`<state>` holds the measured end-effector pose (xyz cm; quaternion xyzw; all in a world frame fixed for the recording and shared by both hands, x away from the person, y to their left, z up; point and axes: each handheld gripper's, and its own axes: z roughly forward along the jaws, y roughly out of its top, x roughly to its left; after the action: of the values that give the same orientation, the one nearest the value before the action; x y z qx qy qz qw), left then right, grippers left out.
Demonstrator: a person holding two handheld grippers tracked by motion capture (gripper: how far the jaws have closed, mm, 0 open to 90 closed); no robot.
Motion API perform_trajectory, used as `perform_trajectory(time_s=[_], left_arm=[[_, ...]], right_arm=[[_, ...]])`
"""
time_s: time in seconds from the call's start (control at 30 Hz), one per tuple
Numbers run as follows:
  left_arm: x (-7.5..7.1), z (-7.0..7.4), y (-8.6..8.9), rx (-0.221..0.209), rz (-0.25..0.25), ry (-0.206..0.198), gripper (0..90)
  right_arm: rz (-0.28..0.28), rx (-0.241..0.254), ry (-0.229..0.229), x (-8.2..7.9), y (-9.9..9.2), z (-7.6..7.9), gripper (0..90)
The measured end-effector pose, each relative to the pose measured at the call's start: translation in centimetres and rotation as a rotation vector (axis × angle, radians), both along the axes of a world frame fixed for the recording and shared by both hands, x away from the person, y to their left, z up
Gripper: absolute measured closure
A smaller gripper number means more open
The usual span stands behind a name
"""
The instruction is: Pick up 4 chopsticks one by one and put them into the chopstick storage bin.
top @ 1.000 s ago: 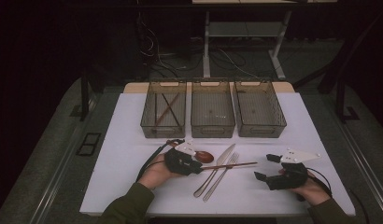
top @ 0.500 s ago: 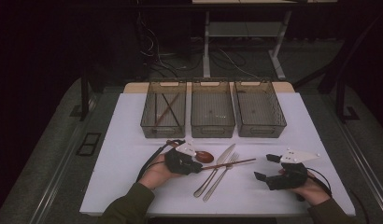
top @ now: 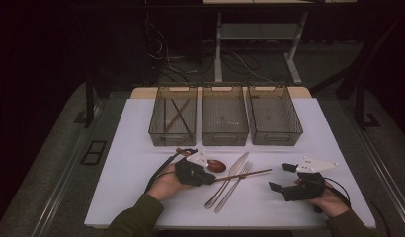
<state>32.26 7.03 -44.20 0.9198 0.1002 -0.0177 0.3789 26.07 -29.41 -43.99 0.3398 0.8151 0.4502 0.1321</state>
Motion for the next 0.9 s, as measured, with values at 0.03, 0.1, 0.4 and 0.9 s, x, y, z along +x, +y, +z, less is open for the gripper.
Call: perform_trajectory(time_s=[0.03, 0.1, 0.4, 0.9], left_arm=[[0.0, 0.1, 0.0, -0.004, -0.001, -0.002, 82.8], [0.0, 0.2, 0.1, -0.016, 0.0, 0.002, 82.8], [-0.1, 1.0, 0.5, -0.05, 0.014, 0.008, 82.9], [-0.1, 2.8, 1.8, -0.086, 0.08, -0.032, 82.9]], right_arm=[[0.0, 0.0, 0.0, 0.0, 0.0, 0.0, 14.7], [0.0, 0.0, 0.0, 0.0, 0.0, 0.0, 14.6], [0.001, 0.001, 0.001, 0.0, 0.0, 0.0, 14.7], [-0.019, 0.004, -0.003, 0.1, -0.1, 0.0, 14.6]])
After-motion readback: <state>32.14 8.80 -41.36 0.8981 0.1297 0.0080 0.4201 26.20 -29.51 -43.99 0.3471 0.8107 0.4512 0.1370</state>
